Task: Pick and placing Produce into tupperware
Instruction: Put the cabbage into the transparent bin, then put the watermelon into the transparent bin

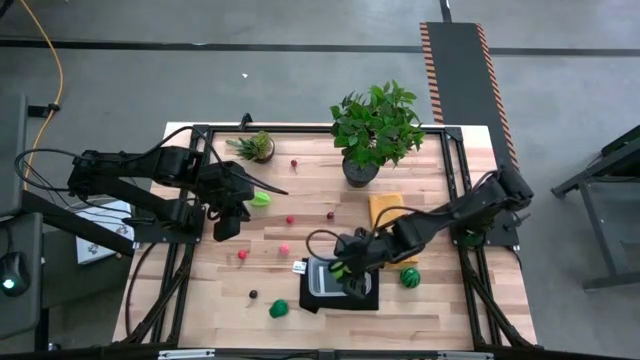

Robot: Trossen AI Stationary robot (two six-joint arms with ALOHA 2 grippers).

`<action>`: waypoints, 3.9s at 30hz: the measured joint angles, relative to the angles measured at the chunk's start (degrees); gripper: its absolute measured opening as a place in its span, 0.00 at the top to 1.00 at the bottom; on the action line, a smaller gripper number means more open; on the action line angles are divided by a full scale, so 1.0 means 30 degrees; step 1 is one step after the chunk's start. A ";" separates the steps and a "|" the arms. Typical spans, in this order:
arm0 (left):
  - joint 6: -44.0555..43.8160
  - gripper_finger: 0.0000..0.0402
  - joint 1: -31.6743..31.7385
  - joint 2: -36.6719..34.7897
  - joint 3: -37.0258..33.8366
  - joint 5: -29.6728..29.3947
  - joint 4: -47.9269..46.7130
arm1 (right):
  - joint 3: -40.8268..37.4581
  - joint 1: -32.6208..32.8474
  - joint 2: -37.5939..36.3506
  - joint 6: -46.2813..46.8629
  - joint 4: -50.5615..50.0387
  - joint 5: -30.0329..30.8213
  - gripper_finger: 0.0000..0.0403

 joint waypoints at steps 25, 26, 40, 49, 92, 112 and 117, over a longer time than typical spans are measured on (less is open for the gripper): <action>-0.0294 0.90 -0.0007 0.0000 0.0000 0.0006 0.0043 | -0.0029 0.0039 0.3148 0.2245 -0.0199 0.1336 0.44; -0.0294 0.90 -0.0007 0.0000 0.0000 0.0000 0.0043 | -0.0029 0.0032 0.3145 0.2364 -0.0197 0.1428 0.44; -0.0447 0.90 0.0000 0.0000 0.0000 0.0000 0.0210 | -0.0036 0.0017 0.3583 0.3030 -0.0158 0.1339 0.43; -0.0447 0.90 -0.0005 0.0000 0.0000 0.0000 0.0211 | -0.0036 0.0017 0.3662 0.3369 -0.0184 0.1296 0.43; -0.0068 0.90 -0.0006 0.0001 0.0000 0.0000 0.0189 | -0.0036 -0.0609 0.3622 0.2808 -0.0182 0.0278 0.31; 0.0063 0.90 0.0000 0.0001 0.0000 0.0015 0.0191 | -0.0036 -0.0862 -0.3200 -0.0116 -0.0171 0.1909 0.34; 0.0063 0.90 -0.0003 0.0003 0.0000 0.0015 0.0189 | -0.0036 -0.0857 -0.5721 -0.0539 -0.1430 0.3653 0.34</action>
